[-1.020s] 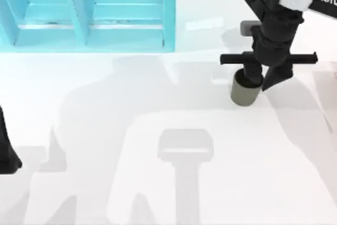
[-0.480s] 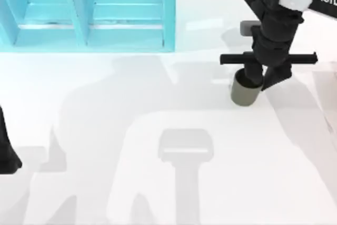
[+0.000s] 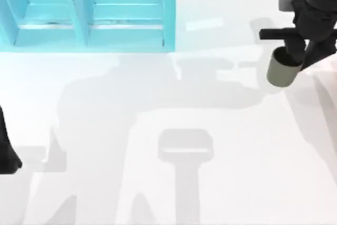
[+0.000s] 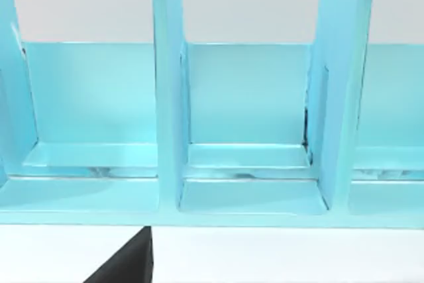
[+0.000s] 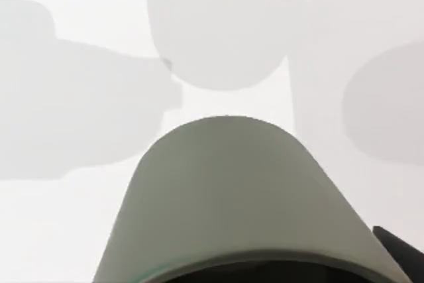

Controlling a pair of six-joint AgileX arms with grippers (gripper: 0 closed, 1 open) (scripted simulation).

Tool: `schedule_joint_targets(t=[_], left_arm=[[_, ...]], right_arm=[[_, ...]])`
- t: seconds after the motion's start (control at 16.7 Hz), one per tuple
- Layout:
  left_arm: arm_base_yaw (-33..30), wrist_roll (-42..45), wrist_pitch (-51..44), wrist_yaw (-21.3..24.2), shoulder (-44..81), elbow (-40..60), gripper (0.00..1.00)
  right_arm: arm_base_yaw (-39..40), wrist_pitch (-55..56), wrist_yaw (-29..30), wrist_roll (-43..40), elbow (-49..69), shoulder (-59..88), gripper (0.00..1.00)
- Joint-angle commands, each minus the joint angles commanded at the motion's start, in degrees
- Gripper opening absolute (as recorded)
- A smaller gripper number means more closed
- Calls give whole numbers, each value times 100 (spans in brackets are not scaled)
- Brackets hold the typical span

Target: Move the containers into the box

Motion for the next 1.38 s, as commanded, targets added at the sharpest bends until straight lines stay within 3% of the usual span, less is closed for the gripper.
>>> schedule_joint_targets(t=[0.24, 0.66, 0.84, 1.2, 1.38], left_arm=[[0, 0, 0, 0, 0, 0, 100], [0, 0, 0, 0, 0, 0, 100], [0, 0, 0, 0, 0, 0, 100], [0, 0, 0, 0, 0, 0, 100], [0, 0, 0, 0, 0, 0, 100]], right_arm=[[-463, -585, -6, -495, 337, -318, 0], [-651, -585, 23, -705, 129, -472, 0], [-1339, -563, 32, -1407, -327, -913, 0], [-3512, -418, 92, -3584, -1070, -1839, 0], [-4018, -405, 175, -4089, -1487, -2240, 0]])
